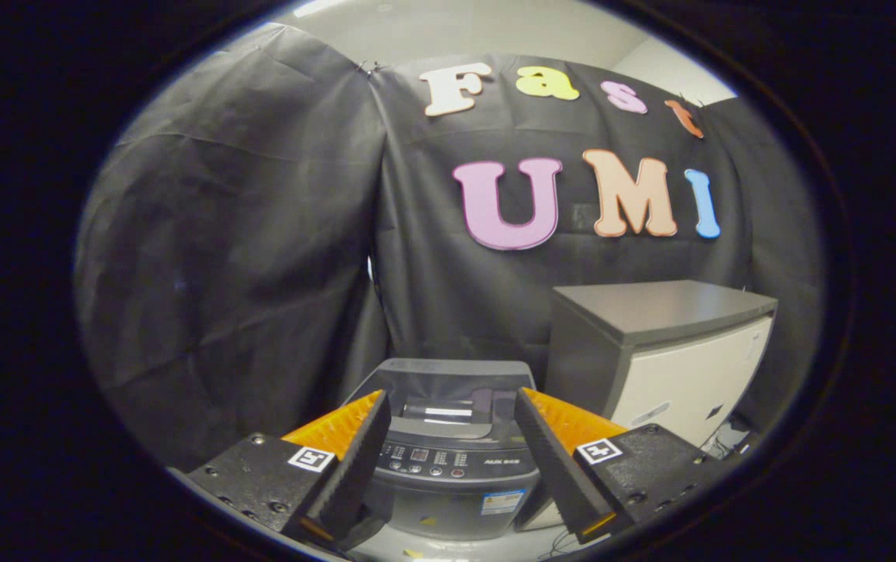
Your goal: Put the clothes into the washing machine and then close the washing machine lid.
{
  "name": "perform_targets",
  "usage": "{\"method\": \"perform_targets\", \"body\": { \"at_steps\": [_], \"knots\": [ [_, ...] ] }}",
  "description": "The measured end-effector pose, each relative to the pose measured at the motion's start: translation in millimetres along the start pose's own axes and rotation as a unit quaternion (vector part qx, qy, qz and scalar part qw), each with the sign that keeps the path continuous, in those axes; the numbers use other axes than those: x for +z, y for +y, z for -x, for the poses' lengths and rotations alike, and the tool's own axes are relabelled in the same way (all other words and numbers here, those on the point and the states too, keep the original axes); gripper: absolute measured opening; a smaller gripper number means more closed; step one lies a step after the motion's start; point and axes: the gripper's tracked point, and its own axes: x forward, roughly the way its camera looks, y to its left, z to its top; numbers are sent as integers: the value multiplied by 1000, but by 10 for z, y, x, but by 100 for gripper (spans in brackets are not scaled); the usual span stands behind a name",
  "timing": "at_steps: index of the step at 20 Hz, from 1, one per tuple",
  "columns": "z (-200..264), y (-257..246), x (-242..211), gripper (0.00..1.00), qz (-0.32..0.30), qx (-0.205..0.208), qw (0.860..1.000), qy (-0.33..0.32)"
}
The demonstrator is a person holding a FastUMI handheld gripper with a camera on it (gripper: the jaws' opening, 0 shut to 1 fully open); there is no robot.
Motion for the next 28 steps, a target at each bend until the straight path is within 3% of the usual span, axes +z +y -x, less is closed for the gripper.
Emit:
{"method": "perform_targets", "body": {
  "at_steps": [16, 28],
  "knots": [
    [1104, -702, 809, 97, -4, -15, 996, -85],
    [1540, -1555, 818, 96, -16, -53, 993, -103]
  ]
}}
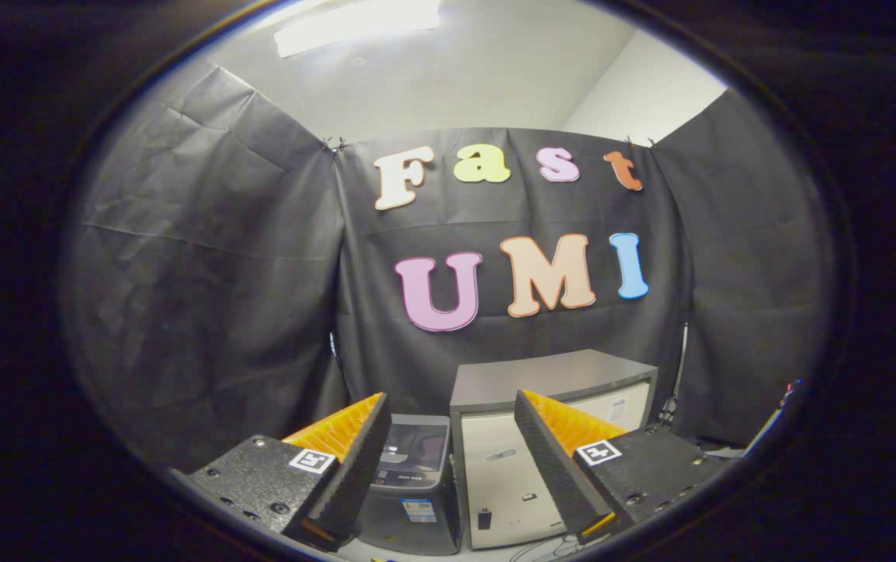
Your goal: Put the clothes into the washing machine and then close the washing machine lid.
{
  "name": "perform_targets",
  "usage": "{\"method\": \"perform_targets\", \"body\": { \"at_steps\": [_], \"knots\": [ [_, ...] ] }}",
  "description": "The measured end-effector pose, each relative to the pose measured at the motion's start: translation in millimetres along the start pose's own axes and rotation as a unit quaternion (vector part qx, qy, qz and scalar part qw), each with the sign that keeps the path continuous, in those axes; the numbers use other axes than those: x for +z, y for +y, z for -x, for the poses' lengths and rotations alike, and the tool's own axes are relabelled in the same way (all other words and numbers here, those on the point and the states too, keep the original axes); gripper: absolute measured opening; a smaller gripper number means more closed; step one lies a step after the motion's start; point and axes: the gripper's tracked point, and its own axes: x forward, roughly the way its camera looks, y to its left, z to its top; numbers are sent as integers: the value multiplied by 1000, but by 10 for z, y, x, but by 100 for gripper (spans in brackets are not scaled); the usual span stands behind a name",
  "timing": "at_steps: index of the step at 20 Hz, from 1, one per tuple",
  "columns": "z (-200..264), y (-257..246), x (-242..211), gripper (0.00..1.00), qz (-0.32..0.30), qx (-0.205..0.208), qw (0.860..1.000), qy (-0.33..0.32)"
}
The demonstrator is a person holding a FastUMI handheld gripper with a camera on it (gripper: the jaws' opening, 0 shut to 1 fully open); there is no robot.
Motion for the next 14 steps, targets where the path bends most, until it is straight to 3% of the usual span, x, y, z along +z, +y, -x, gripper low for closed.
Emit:
{"method": "perform_targets", "body": {
  "at_steps": [4, 14],
  "knots": [
    [15, -195, 33, 96, -10, -10, 1000, -3],
    [4, -92, 46, 96, -13, 18, 1000, -10]
  ]
}}
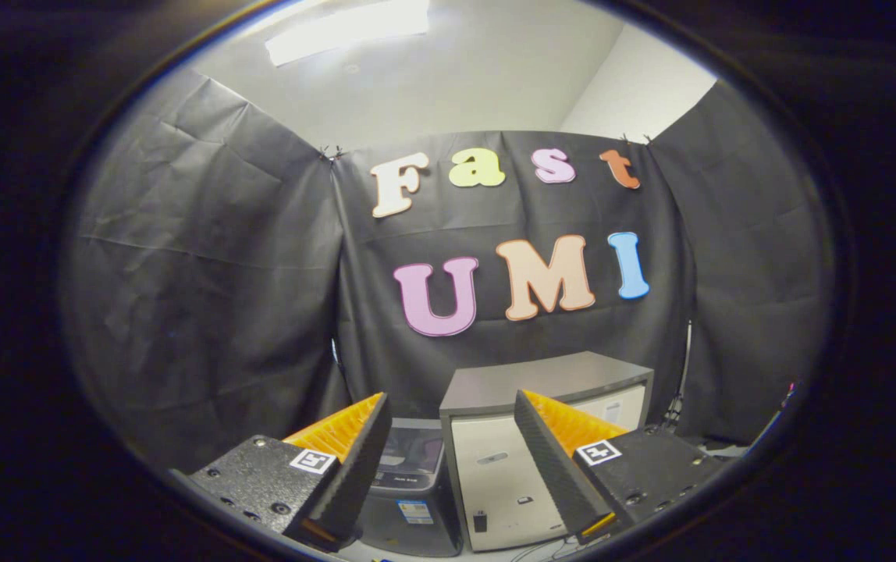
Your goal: Put the clothes into the washing machine and then close the washing machine lid.
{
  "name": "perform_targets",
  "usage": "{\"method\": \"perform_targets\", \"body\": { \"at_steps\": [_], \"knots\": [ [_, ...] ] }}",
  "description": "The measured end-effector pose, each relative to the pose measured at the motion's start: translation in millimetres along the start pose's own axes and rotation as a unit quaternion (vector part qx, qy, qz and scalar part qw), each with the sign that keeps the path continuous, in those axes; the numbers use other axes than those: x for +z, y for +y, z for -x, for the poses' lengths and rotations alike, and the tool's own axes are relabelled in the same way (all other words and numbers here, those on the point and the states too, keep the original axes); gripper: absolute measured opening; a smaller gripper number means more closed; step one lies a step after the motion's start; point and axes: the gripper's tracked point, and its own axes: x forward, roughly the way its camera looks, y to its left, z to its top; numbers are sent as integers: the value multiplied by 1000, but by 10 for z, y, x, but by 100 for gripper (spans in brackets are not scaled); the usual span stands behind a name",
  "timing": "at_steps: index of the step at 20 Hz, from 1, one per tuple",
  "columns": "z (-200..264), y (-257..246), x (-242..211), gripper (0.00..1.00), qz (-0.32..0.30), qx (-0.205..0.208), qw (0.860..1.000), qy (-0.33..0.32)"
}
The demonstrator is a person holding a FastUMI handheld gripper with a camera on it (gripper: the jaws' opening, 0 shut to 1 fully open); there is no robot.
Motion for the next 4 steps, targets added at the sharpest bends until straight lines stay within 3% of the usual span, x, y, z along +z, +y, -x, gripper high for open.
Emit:
{"method": "perform_targets", "body": {
  "at_steps": [4],
  "knots": [
    [-37, 96, -73, 96, 2, 8, 1000, 7]
  ]
}}
